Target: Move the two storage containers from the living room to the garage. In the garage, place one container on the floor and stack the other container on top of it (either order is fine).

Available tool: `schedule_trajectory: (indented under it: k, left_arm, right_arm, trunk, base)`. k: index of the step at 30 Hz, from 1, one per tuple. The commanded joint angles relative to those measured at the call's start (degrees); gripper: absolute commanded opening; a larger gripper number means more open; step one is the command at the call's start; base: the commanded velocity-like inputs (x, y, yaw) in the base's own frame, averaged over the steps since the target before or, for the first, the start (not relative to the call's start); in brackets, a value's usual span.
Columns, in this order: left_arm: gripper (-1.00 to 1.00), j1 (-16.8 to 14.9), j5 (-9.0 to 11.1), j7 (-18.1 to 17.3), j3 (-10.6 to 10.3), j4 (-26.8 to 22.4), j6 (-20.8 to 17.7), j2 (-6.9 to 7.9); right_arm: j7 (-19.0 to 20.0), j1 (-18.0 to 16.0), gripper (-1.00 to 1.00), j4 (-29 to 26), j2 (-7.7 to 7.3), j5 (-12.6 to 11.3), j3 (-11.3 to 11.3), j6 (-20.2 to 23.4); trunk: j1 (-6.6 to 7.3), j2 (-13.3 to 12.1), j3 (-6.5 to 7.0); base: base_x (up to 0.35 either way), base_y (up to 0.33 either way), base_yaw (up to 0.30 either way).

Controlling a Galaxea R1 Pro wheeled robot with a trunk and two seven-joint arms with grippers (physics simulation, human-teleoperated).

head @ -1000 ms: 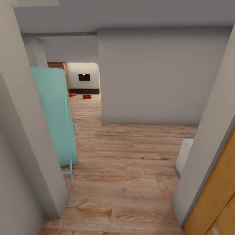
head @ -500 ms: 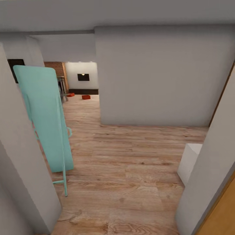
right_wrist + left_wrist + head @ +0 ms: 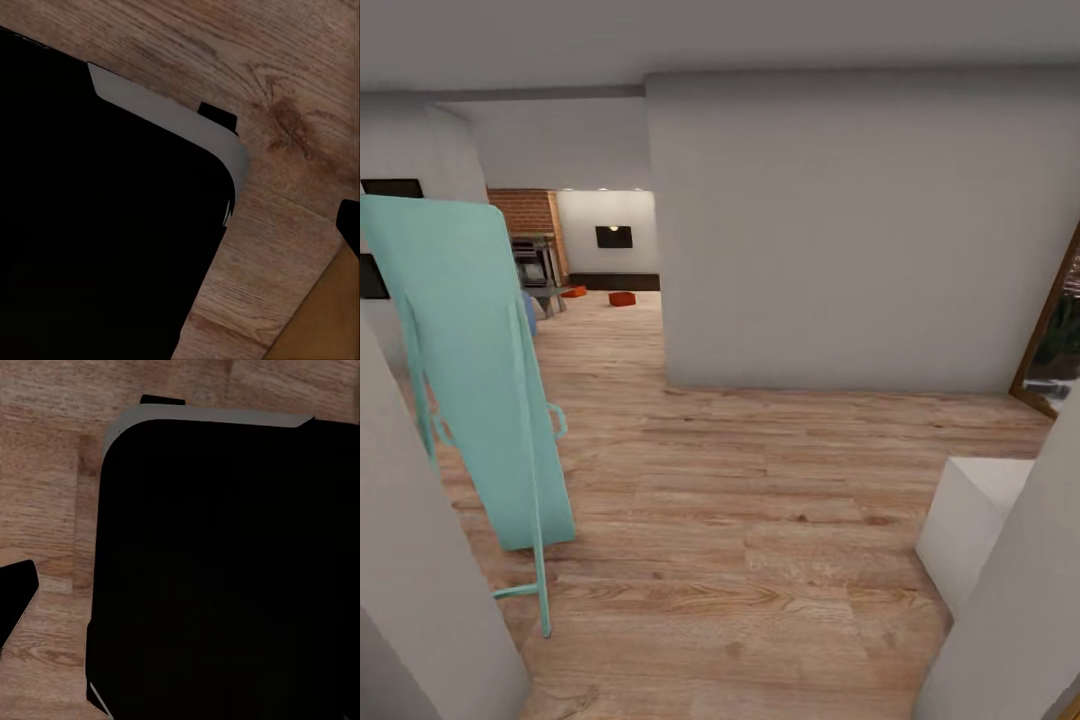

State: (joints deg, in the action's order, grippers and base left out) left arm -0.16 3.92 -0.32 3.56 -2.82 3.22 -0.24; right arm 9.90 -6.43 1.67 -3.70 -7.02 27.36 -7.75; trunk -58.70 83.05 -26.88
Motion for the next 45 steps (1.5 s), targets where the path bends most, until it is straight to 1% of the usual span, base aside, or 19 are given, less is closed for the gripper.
schedule_trajectory:
  k: [1,45]
  left_arm:
    - [1.0,0.0,0.4,-0.1,0.3,0.0,0.1,-0.02]
    - [1.0,0.0,0.4,0.0,0.3,0.0,0.2,-0.02]
  right_arm:
    - [0.3,-0.1,1.0,0.2,0.01,-0.6,0.4,-0.3]
    - [0.3,-0.1,1.0,0.2,0.01,-0.6,0.5,-0.2]
  trunk:
    - [-0.03,0.0,-0.05]
    - [-0.03,0.0,-0.05]
  base:
    - [0.322,0.0,0.0]
    - [0.322,0.0,0.0]
